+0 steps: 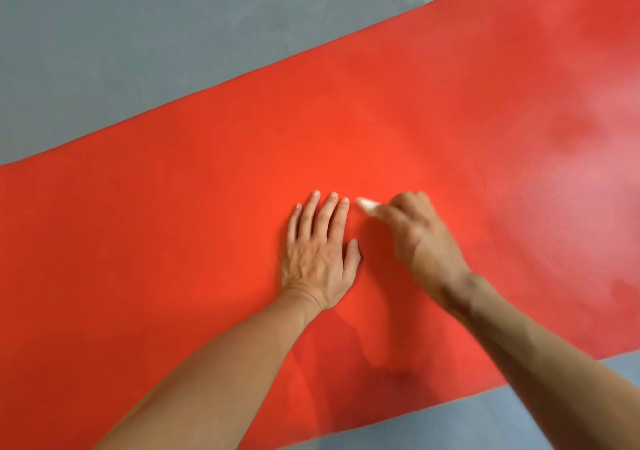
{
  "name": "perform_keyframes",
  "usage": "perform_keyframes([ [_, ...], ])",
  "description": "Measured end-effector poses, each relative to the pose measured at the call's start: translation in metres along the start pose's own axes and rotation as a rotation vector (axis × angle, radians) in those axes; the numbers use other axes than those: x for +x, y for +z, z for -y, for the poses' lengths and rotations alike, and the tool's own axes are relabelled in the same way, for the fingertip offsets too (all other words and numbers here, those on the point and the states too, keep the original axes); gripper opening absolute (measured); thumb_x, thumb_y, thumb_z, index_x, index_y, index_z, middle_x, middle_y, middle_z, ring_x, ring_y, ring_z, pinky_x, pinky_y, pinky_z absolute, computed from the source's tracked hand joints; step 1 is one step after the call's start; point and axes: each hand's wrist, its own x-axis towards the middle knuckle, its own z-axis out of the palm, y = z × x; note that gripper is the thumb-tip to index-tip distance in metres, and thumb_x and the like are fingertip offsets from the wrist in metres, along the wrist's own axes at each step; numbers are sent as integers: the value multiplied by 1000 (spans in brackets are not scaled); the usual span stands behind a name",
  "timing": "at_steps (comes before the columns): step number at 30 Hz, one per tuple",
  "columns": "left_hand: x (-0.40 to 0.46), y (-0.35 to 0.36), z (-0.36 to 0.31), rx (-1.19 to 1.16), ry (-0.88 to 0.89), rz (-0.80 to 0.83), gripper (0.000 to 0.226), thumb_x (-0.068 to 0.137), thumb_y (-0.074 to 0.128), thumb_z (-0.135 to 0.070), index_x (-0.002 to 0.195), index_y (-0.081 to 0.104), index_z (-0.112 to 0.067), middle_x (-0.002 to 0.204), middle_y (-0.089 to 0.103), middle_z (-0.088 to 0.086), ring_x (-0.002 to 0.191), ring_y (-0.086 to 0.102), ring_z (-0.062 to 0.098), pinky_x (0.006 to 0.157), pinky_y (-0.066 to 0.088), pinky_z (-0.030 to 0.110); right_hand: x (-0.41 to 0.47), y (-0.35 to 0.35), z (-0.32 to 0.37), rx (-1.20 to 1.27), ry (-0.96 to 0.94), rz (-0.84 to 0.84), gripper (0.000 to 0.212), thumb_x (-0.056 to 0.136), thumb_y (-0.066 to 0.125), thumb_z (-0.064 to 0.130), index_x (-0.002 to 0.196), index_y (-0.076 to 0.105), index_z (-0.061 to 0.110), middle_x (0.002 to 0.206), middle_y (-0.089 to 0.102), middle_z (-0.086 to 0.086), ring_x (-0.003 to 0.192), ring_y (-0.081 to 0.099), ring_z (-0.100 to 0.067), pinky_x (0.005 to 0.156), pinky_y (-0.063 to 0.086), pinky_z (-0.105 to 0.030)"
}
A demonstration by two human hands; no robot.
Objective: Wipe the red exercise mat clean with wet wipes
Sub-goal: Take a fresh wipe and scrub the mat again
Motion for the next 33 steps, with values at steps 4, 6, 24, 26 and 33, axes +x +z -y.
perform_keyframes([
  [4,0,0,0,-4,2,3,68,100,40,-44,161,38,-15,167,36,4,159,19,29,126,20,53,14,-26,-53,-137,460,-287,17,102,56,9,108,71,7,96,54,-15,92,52,-38,81,37,-39],
  [6,1,0,1,-2,2,11,68,100,41,-44,161,38,-15,167,36,4,159,19,29,126,20,54,17,-9,-33,-110,637,-353,17,102,51,8,101,67,1,95,53,-18,91,53,-39,80,39,-43],
  [24,0,0,0,-35,-1,-1,66,100,41,-44,159,41,-14,166,38,5,159,21,30,126,22,55,8,26,48,112,195,-54,38,102,48,16,138,63,15,100,51,3,94,47,-19,87,49,-33],
  [26,1,-1,0,-30,-3,5,67,100,43,-44,159,40,-14,166,37,4,159,20,29,126,22,55,23,16,18,25,20,5,43,97,51,7,138,62,13,100,52,-3,92,48,-24,82,50,-36],
  [33,0,-1,2,-18,5,35,70,99,46,-44,162,36,-15,167,36,5,160,18,30,126,20,55,36,7,-37,-115,514,-320,17,104,49,6,113,62,-2,100,50,-20,93,51,-41,82,43,-50],
])
